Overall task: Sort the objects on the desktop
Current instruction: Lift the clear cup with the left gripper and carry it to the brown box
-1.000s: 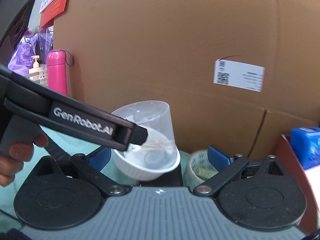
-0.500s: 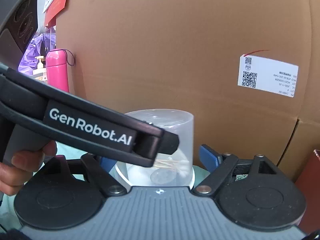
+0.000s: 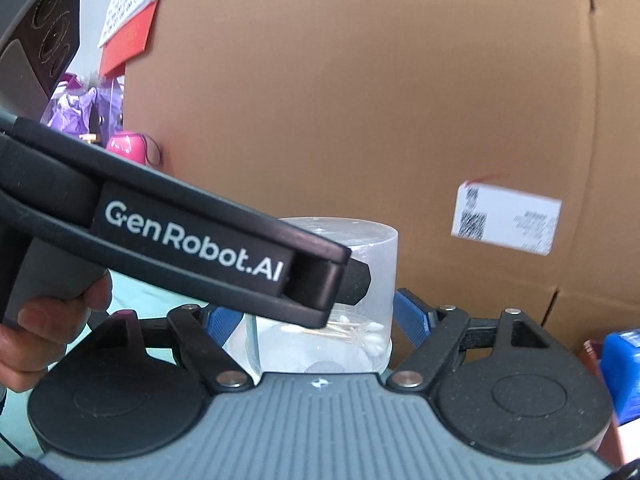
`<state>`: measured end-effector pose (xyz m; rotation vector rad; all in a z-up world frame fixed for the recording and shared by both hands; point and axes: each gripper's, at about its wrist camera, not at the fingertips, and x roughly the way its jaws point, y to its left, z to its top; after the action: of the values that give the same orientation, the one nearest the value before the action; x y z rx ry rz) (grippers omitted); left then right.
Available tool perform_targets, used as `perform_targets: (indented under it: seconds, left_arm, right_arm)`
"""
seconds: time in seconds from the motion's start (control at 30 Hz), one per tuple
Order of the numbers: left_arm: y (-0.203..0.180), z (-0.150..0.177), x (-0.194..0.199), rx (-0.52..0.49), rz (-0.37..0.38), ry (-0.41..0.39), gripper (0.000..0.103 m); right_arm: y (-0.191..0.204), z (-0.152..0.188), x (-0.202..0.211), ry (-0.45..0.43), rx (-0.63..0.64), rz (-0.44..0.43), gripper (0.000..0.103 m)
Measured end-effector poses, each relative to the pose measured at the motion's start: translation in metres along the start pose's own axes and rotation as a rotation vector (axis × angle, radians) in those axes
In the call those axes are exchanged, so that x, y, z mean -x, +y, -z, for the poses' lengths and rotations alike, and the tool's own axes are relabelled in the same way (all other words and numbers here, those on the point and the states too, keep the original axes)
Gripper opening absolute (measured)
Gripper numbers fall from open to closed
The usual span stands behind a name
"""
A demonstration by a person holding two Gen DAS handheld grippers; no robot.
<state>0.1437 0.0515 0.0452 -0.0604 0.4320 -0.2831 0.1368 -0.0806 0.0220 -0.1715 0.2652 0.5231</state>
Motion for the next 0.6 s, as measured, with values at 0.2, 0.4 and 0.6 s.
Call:
perform_targets:
  seconds: [0.2,0.4,0.6]
  left_arm:
    - [-0.029,-0.006,0.019,-0.038,0.026,-0.028,0.086]
    - [-0.069,-0.01,0.032,-0.097,0.075,-0.055,0.086]
    - [-0.12,-0.012,0.033,-0.156,0.153,-0.068,0.086]
  right_arm:
    - [-0.008,-0.003,0.035,-0.045,-0.011,0.038,0.08]
    - [-0.016,-0.005,0.073,-0.089,-0.027,0.103,0.08]
    - [-0.041,0.004,0.118,-0.118,-0.053,0.194,0.08]
